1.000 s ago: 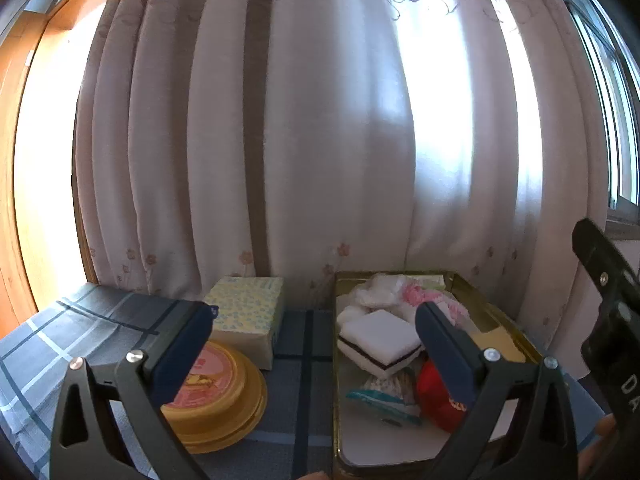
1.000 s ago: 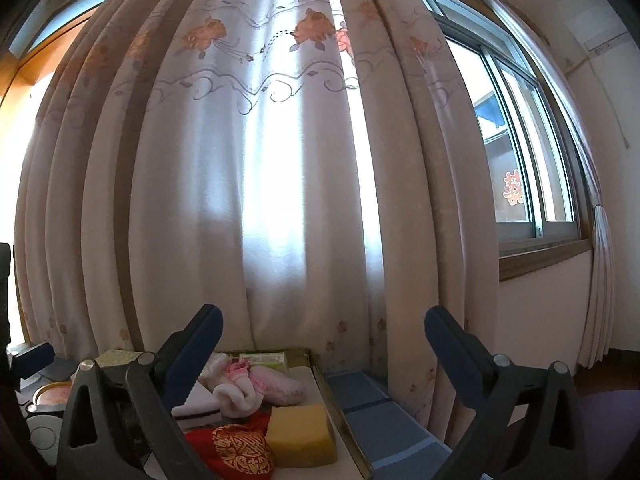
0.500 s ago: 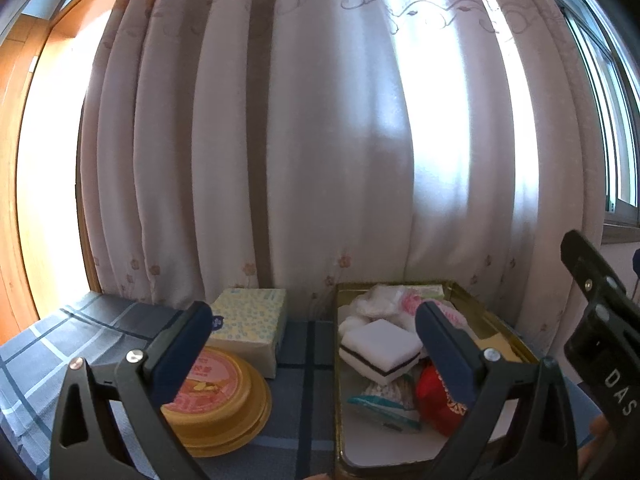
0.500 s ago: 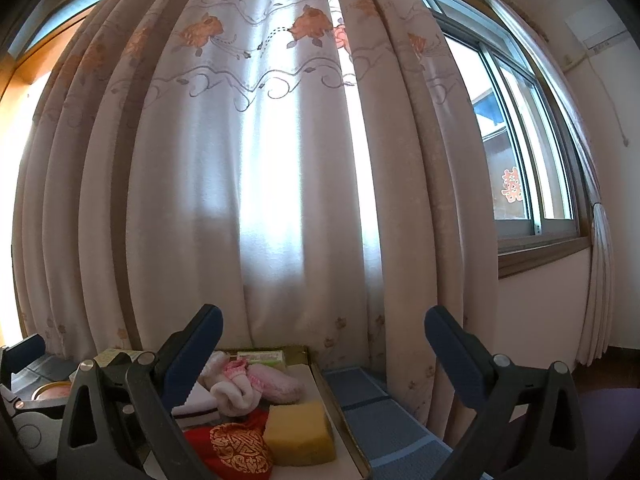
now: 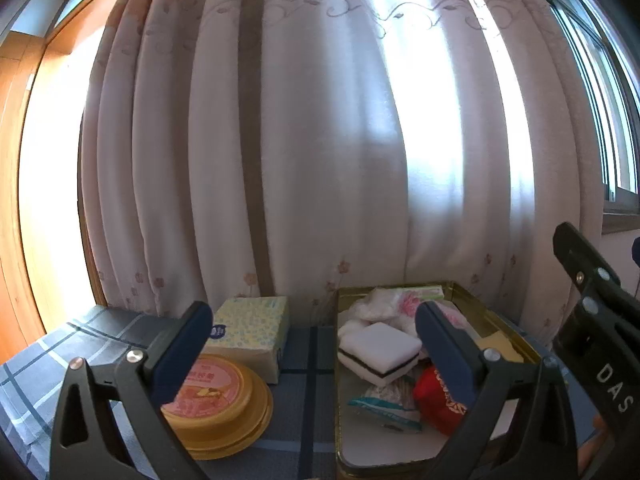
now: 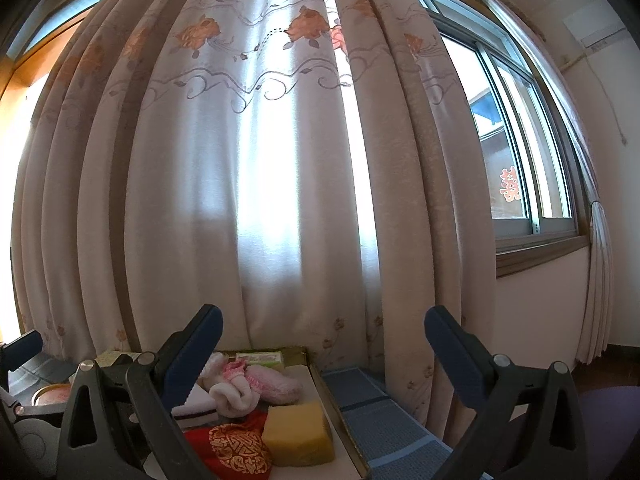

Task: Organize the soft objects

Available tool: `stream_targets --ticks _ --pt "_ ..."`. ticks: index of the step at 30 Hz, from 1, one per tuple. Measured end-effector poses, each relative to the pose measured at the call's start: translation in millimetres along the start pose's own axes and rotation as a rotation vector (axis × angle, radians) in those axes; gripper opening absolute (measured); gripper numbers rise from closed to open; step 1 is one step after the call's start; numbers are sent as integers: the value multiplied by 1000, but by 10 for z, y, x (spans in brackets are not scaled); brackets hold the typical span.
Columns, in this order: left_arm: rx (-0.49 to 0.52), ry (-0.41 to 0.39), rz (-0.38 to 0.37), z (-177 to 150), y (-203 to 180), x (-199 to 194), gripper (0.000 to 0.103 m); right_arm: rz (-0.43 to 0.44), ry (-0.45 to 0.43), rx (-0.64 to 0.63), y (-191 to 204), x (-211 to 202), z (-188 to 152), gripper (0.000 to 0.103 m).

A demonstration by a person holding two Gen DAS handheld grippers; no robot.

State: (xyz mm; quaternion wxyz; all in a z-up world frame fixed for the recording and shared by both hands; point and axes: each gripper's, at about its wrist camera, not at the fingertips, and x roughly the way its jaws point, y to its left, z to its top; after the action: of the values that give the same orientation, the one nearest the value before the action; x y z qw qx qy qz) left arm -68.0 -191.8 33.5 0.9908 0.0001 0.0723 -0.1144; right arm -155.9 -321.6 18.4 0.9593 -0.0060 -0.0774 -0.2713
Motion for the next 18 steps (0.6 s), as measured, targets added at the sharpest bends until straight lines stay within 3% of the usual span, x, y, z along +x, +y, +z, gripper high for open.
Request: stream_targets --ticks 18 --pt "31 -3 4 -7 -36 -26 103 -18 -5 15 2 -49 12 102"
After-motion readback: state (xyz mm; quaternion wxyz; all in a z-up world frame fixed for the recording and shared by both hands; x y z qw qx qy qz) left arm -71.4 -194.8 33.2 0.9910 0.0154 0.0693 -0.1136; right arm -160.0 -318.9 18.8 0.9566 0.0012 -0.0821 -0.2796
